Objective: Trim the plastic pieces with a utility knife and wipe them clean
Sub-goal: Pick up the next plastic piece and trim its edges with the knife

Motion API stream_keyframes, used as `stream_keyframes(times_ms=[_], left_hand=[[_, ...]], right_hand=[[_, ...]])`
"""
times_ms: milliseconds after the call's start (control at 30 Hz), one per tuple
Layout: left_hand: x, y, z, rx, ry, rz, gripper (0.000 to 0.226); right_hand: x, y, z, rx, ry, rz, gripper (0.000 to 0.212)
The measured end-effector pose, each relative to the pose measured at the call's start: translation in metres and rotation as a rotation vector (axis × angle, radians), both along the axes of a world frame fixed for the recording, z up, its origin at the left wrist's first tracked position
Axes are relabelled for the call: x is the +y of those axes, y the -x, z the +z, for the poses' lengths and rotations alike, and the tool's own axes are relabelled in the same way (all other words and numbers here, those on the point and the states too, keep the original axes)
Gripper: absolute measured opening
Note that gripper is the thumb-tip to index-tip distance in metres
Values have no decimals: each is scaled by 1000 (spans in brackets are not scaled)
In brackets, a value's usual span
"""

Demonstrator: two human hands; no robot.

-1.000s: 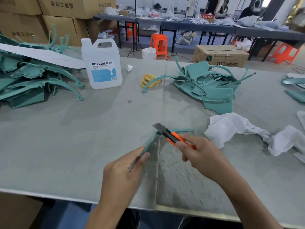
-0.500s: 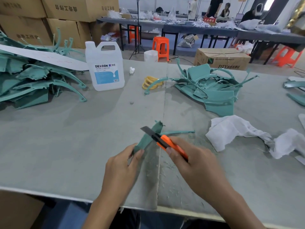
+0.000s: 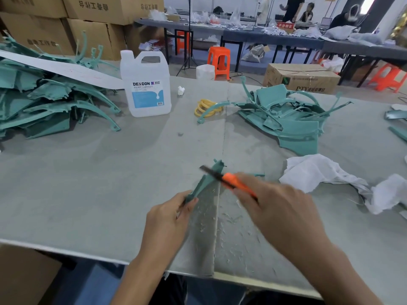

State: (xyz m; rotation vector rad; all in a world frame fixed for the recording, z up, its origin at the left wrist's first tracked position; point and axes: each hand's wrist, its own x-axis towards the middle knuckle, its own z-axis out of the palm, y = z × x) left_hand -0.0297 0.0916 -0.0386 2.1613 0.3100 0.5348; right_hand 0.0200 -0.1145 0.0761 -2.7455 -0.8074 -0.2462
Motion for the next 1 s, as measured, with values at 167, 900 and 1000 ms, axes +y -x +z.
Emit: stream_keyframes(times_ms=[167, 900, 1000], left_hand=[[-3, 0, 1, -27, -9, 0, 23], [-4, -3, -3, -97, -126, 53, 20], [-6, -2, -2, -99, -156, 48, 14]], right_hand=[[-8, -3, 16, -20, 42, -16, 52], [7, 18, 46, -109, 375, 153, 45], [9, 12, 47, -87, 406, 152, 42]])
